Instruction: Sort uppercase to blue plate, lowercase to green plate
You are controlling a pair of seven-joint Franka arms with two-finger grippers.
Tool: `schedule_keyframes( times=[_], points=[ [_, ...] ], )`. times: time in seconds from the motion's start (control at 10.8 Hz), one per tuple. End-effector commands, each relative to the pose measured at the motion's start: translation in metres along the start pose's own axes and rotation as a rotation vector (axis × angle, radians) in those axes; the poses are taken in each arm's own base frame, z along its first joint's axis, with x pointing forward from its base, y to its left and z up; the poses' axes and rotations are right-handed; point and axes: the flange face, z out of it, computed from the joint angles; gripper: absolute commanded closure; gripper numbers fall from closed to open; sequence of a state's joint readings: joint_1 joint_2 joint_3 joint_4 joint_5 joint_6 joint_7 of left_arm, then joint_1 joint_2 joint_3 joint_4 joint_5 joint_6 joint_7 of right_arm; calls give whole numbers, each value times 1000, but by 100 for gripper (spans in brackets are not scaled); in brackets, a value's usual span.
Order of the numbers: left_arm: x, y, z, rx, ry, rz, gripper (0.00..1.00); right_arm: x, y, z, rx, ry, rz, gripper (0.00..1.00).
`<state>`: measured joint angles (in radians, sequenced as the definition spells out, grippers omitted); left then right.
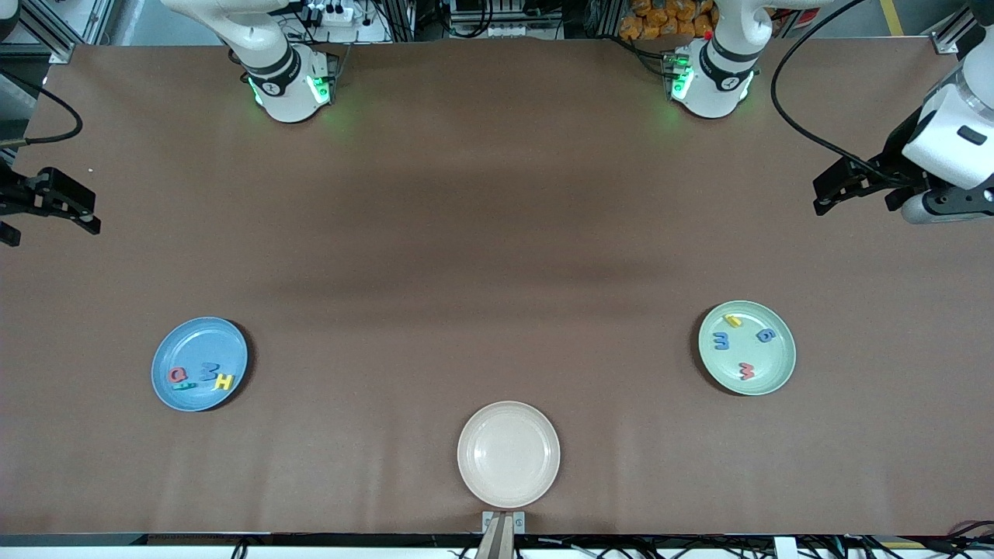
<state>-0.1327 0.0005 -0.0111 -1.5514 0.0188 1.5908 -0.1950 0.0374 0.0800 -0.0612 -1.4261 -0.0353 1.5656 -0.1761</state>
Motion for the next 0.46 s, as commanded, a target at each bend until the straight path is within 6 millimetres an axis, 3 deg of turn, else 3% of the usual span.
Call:
schedule_keyframes(
  times=[0.0, 0.37],
  points=[
    [-3, -3, -9, 19, -5, 23, 0, -2, -10, -3, 18, -26, 83, 0],
    [-4, -1, -15, 9, 1, 23, 0, -6, -11, -6, 45, -28, 90, 0]
  ],
)
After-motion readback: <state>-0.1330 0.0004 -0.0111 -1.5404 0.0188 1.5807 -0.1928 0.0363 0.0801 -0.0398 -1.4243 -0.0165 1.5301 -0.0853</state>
